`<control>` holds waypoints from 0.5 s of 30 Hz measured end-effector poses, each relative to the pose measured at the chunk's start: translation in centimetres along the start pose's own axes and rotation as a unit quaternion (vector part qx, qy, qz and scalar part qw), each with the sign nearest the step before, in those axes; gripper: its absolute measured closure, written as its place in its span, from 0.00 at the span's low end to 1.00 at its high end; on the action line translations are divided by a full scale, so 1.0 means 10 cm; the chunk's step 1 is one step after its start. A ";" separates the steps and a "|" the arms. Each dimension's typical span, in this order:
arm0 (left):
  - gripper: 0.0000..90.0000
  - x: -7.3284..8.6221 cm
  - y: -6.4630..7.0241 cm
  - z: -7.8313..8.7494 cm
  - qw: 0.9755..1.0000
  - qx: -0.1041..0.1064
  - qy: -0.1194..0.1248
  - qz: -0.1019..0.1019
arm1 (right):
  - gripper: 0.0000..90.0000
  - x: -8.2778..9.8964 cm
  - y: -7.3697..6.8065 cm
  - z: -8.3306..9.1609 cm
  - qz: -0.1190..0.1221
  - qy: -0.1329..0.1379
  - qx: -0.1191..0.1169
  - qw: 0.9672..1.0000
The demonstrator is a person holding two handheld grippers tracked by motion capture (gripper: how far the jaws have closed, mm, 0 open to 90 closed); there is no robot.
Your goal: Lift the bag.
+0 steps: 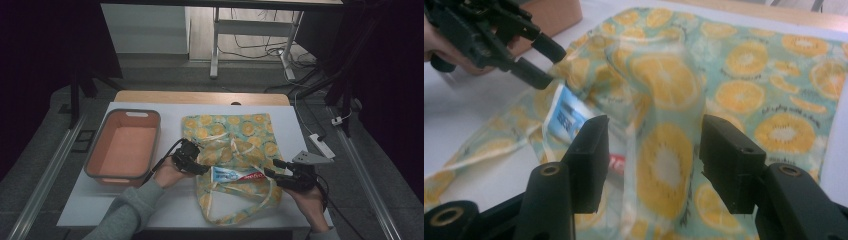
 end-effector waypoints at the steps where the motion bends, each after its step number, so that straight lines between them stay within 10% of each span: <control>1: 0.41 0.01 -0.02 -0.03 1.000 0.004 -0.001 0.005 | 0.50 0.03 -0.01 0.01 0.000 -0.003 0.001 1.000; 9: 0.92 0.07 -0.04 -0.12 0.999 0.030 -0.024 -0.002 | 0.47 0.26 -0.11 -0.16 0.018 -0.107 0.037 0.993; 12: 0.97 0.11 0.00 -0.04 0.999 0.037 -0.029 -0.015 | 0.86 0.34 -0.10 -0.23 0.023 -0.156 0.068 0.985; 15: 0.98 0.15 0.02 0.22 0.998 0.066 -0.007 -0.021 | 1.00 0.28 -0.13 -0.13 0.016 -0.152 0.059 0.986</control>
Point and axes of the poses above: each handheld gripper's, and its own axes: z roughly backward along the jaws, x roughly out of its underside, y roughly to its right, the point moved 1 cm from there along -z, roughly forward along the jaws, and after that the axes turned 1 degree about y, right-handed, at the moved point
